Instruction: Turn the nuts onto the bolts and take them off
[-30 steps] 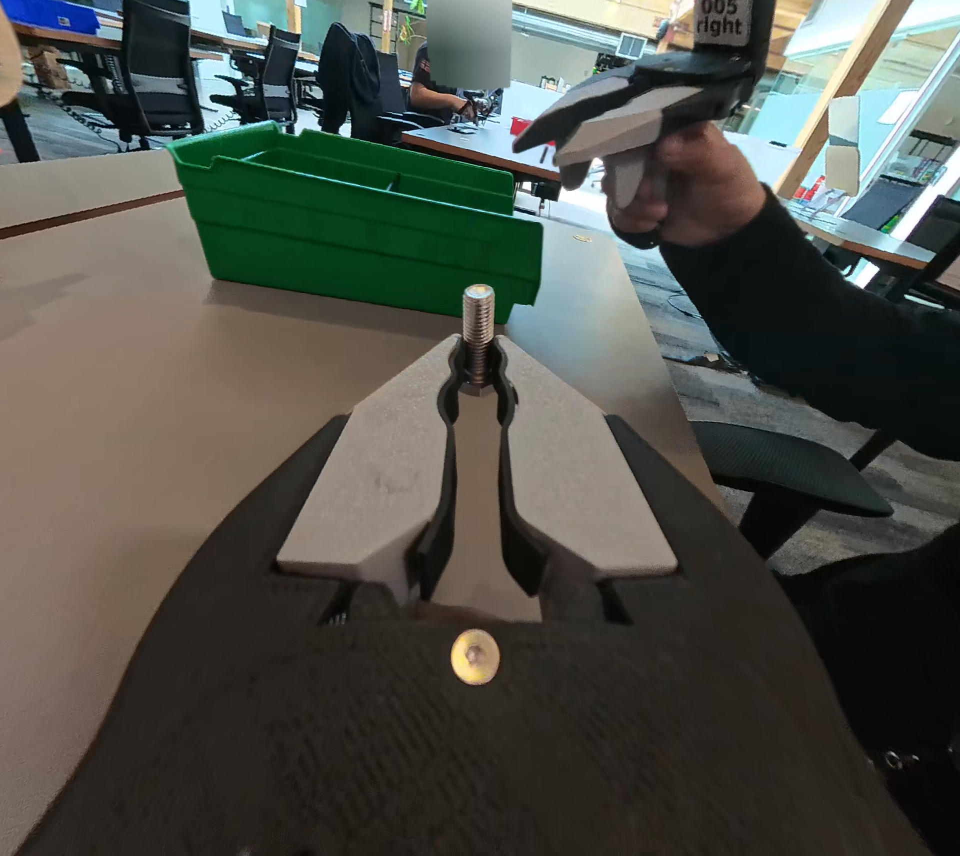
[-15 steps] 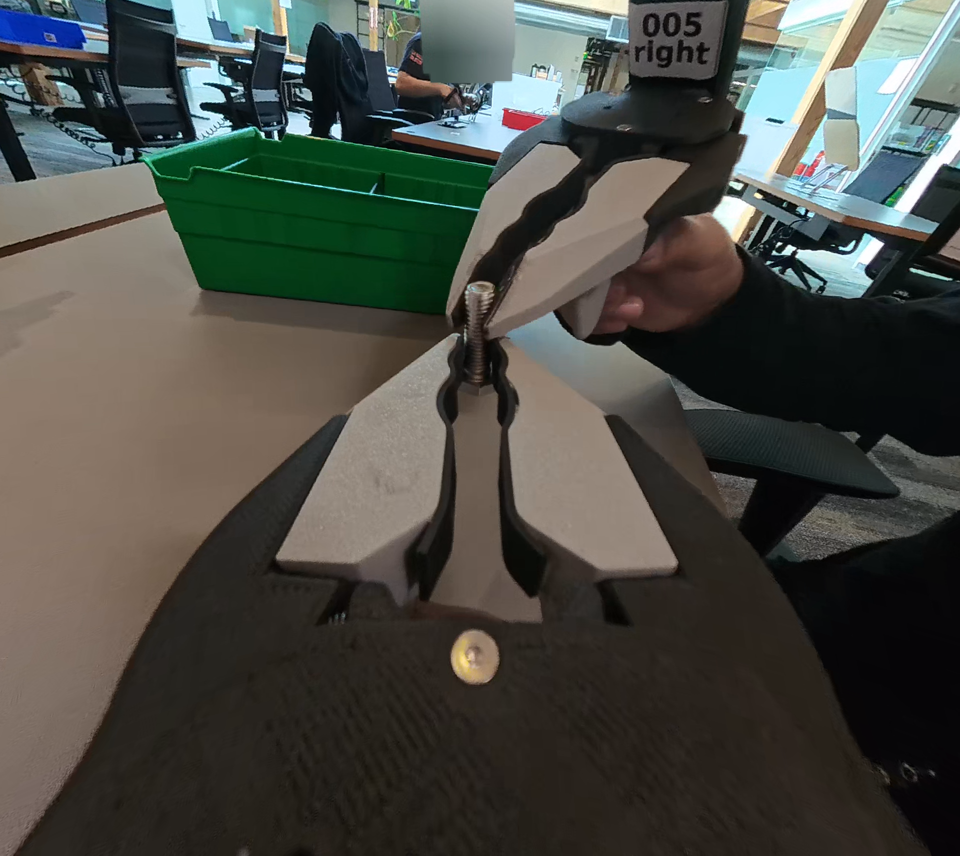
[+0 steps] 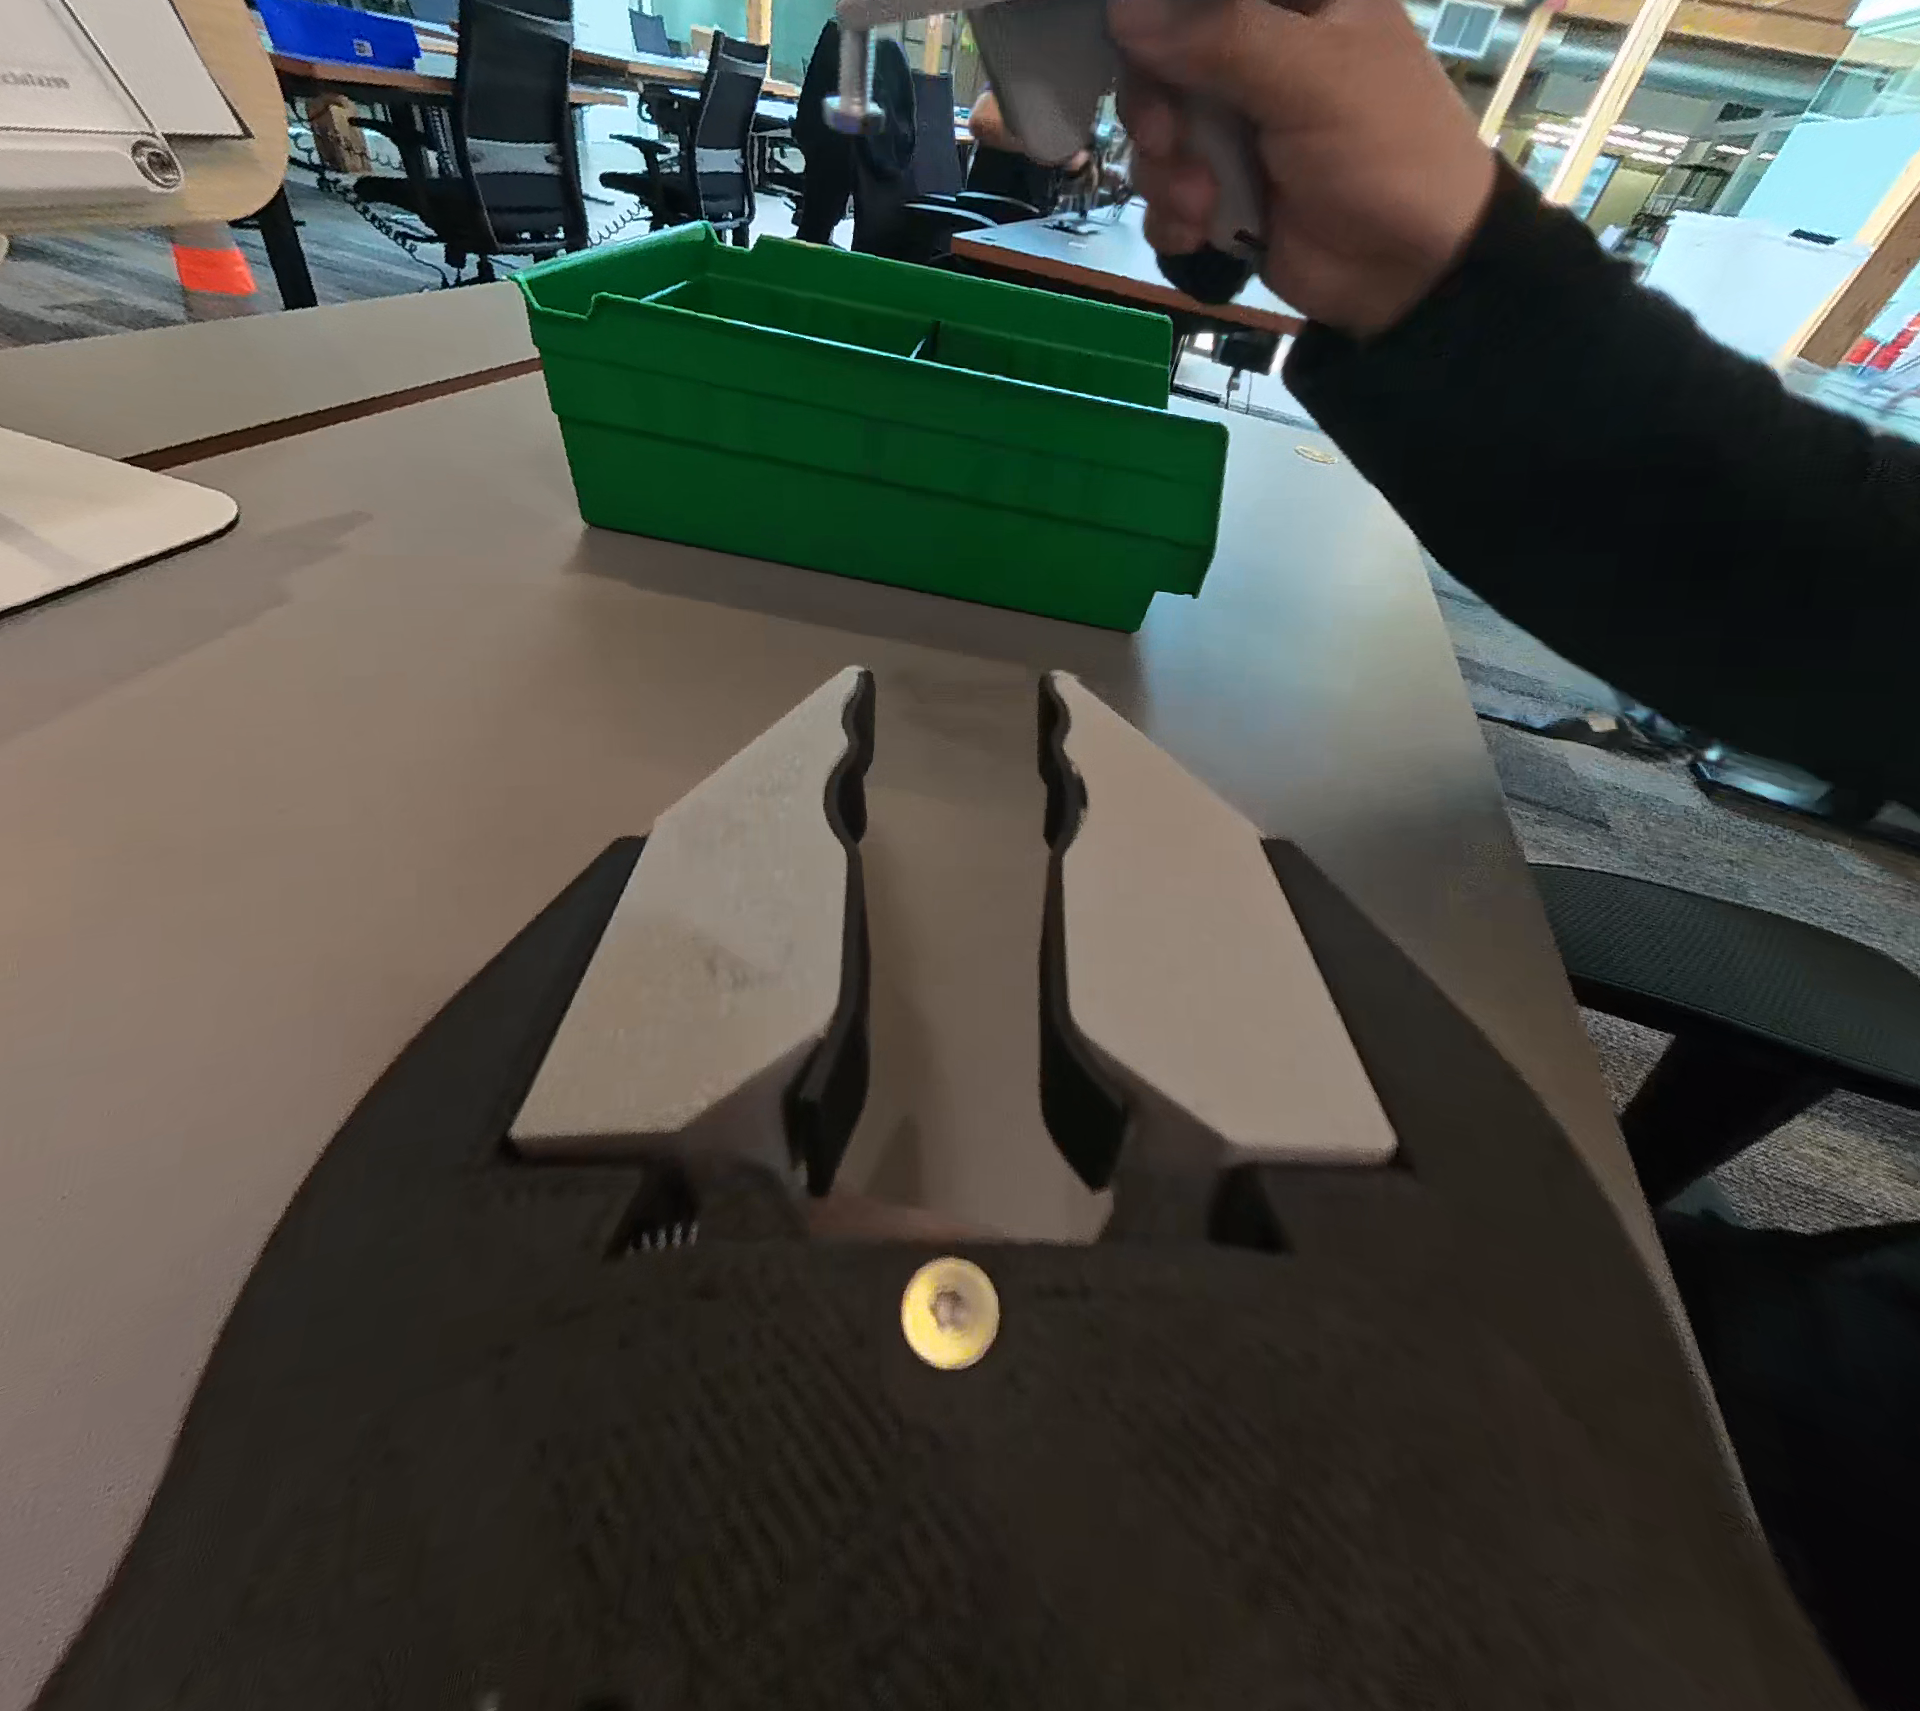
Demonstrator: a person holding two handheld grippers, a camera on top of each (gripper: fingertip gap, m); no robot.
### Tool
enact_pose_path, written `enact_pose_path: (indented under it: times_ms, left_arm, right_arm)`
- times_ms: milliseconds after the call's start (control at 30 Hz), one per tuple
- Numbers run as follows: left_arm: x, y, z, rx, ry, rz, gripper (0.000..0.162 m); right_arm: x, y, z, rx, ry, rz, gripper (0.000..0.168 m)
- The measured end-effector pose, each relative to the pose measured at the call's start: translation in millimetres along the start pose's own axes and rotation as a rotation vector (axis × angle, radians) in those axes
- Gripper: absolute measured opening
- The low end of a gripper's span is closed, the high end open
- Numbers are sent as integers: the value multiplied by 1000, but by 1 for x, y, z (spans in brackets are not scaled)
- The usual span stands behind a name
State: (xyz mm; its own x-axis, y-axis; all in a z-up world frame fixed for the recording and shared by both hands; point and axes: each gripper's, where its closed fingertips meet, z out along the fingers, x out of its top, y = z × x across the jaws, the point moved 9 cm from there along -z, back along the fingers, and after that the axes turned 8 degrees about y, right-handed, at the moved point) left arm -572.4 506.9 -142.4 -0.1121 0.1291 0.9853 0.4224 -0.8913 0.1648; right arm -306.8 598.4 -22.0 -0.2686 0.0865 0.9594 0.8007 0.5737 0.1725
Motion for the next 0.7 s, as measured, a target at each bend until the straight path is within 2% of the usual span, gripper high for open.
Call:
enact_pose_path:
  times_ms: [100, 133, 167, 200, 333, 467, 600, 700]
  left_arm:
    - [-1, -2, 0, 8, -13, 11, 28]
    - [-1, -2, -1, 15, -14, 13, 28]
    - [-1, -4, -1, 19, -11, 10, 28]
    - [-1, -5, -2, 22, -6, 2, 27]
    - [0, -9, -3, 38, -2, -24, 26]
    - [-1, -8, -2, 32, -14, -26, 26]
    - [-1, -9, -2, 34, -15, -34, 26]
    - [-1, -10, -2, 38, -15, -37, 26]
  right_arm:
    - [-20, 46, 19, -99, -135, 12, 7]
    - [-26, 58, 24, -140, -157, 18, 11]
    - [-29, 68, 25, -177, -163, 33, 25]
    - [-29, 72, 24, -192, -146, 54, 35]
    - [-13, 65, 8, -154, -10, 74, 29]
    - [1, 24, -2, -22, 75, 64, 29]
    - [10, -49, 2, 208, 136, 44, 29]
    - [0, -111, 22, 364, 84, 3, 31]
